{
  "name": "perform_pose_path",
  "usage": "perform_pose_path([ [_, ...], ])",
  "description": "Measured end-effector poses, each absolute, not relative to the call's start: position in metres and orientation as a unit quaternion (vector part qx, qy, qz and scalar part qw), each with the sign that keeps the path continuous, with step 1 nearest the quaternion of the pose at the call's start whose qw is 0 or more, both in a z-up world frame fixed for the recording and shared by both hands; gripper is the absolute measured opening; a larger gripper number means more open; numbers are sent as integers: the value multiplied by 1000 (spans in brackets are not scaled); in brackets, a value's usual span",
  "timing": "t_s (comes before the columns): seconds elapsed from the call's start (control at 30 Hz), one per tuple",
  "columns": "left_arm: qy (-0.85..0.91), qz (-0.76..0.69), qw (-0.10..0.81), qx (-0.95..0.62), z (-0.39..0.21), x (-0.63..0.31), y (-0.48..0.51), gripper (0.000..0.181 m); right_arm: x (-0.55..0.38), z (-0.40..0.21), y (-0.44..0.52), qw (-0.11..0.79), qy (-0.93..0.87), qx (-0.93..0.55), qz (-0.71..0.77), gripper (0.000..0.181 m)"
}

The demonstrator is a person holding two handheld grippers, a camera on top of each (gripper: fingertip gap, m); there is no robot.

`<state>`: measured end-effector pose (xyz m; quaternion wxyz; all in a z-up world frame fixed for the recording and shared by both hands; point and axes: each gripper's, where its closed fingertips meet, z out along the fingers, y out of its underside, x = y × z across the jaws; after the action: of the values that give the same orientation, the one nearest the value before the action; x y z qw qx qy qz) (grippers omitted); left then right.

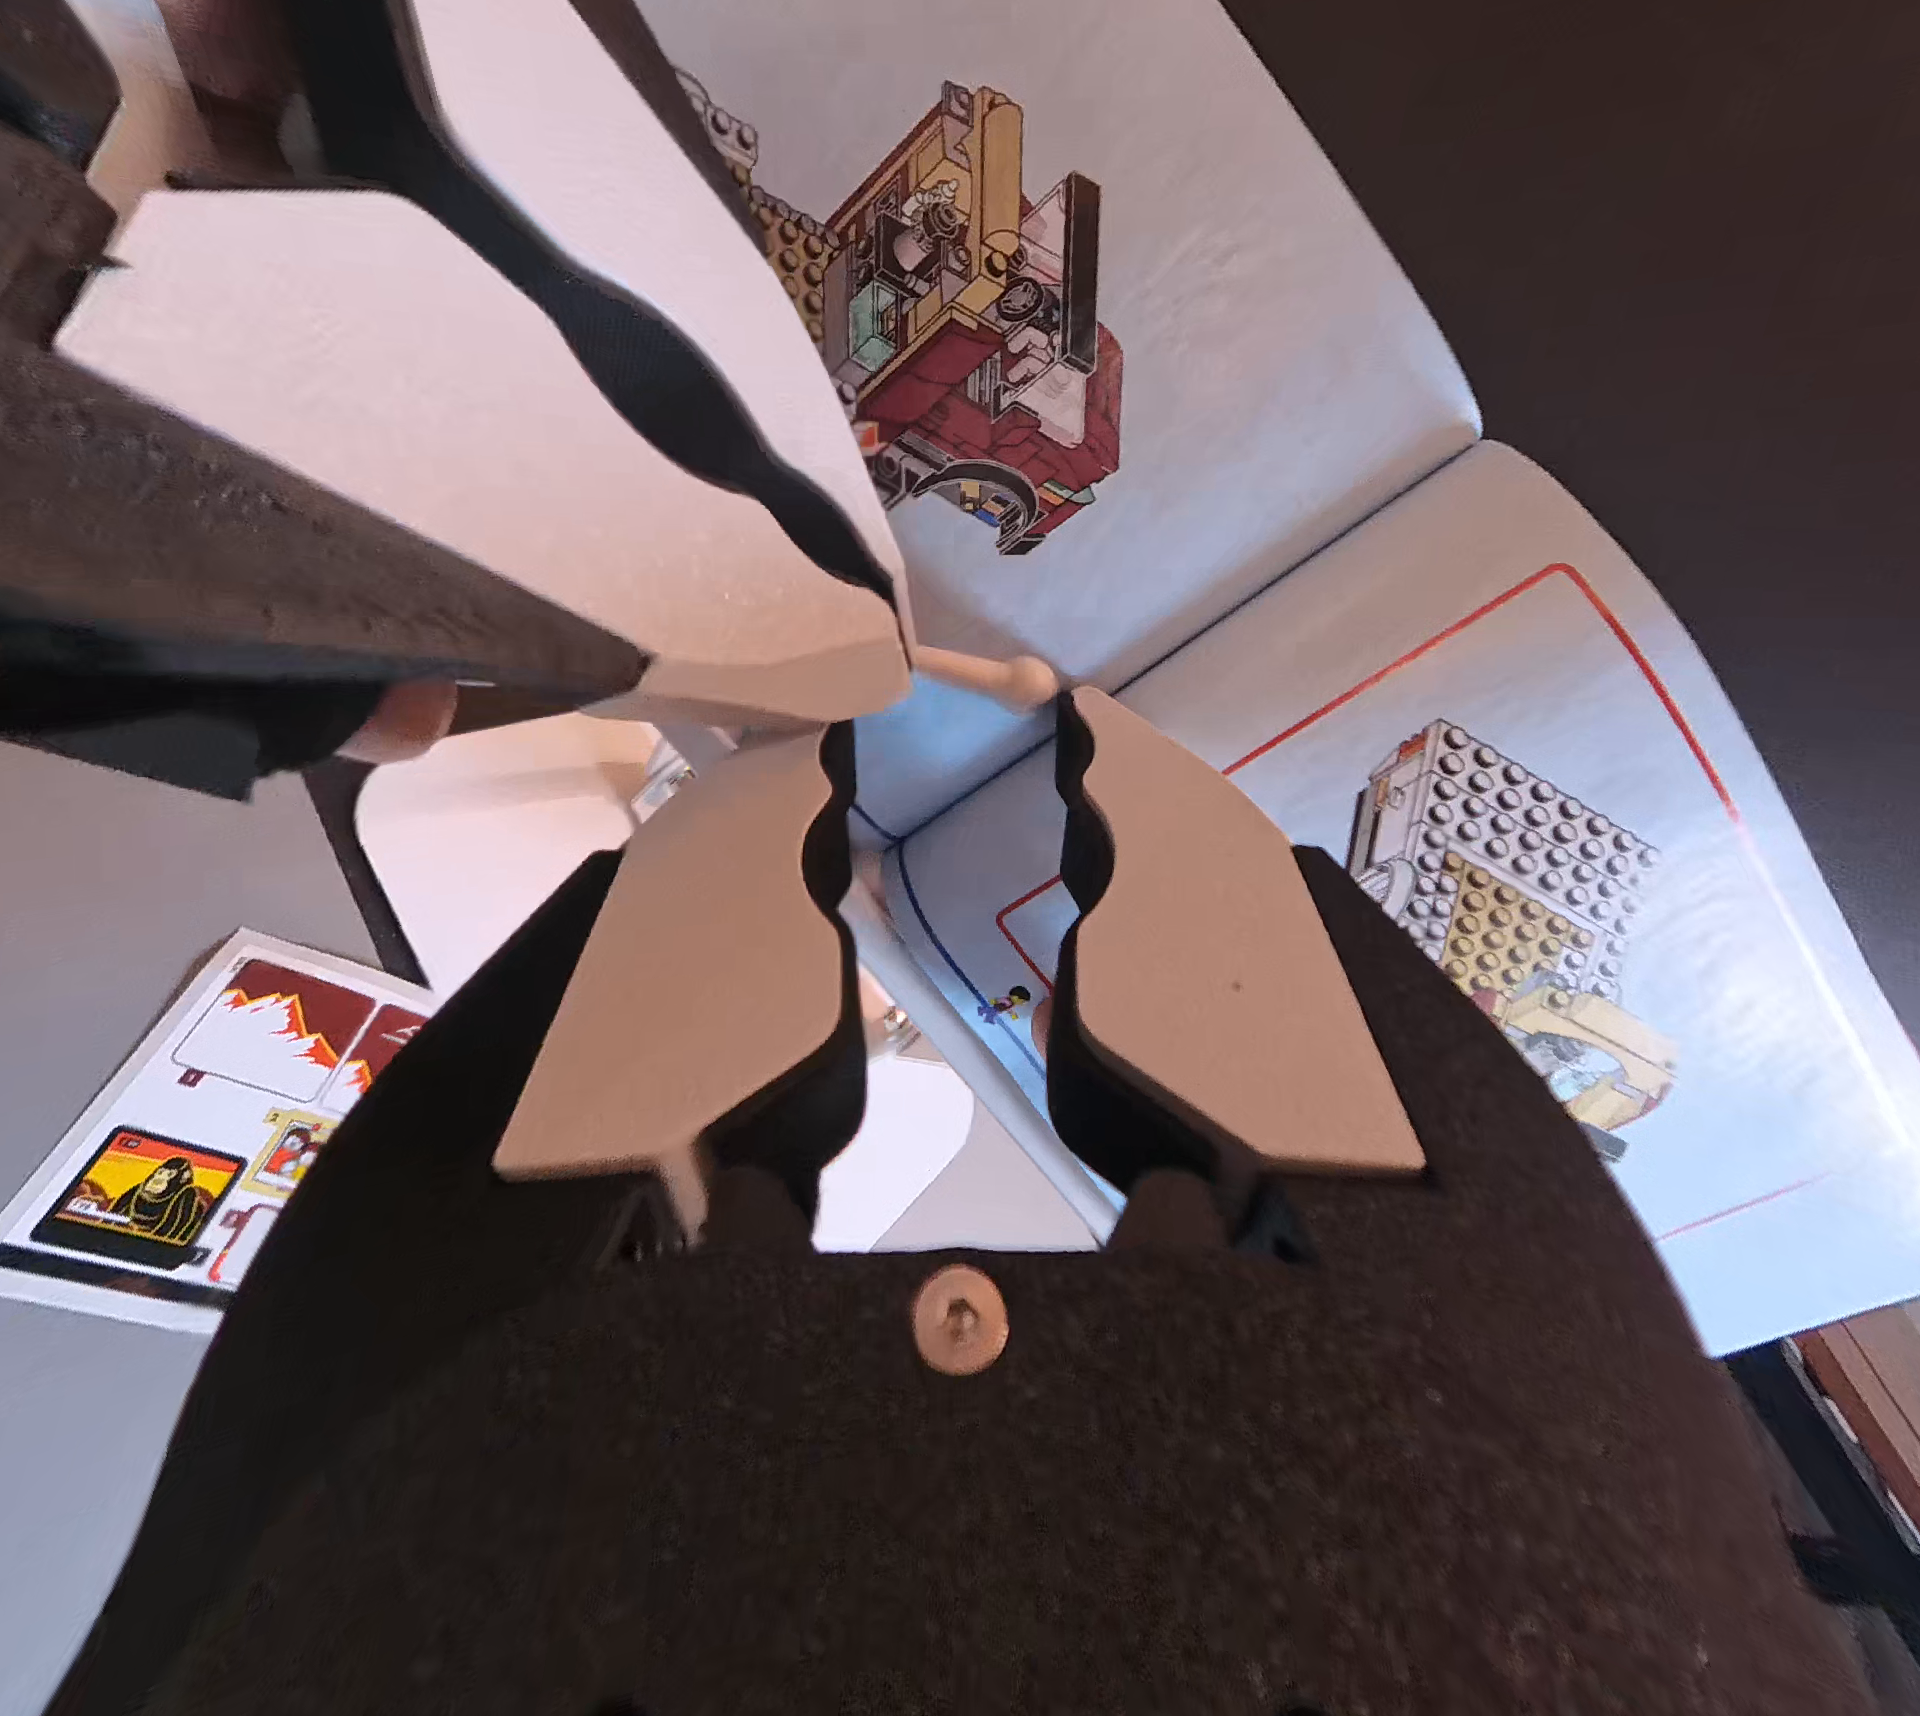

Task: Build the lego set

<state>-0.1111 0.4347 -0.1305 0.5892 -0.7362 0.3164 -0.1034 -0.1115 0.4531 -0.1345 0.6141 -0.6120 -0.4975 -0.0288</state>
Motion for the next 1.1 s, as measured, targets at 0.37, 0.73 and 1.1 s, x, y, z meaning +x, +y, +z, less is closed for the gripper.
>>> perform_pose_path([
  [0.37,287,-83,617,-728,-132,-112,438,0,-66,-135,429,650,-402,-642,58,36],
  [0.73,368,36,632,-682,-128,-71,423,0,-11,-162,468,639,-374,-672,12,40],
  [1.1,321,84,590,-736,-157,-65,464,0,20,-172,466,653,-332,-681,4,41],
])
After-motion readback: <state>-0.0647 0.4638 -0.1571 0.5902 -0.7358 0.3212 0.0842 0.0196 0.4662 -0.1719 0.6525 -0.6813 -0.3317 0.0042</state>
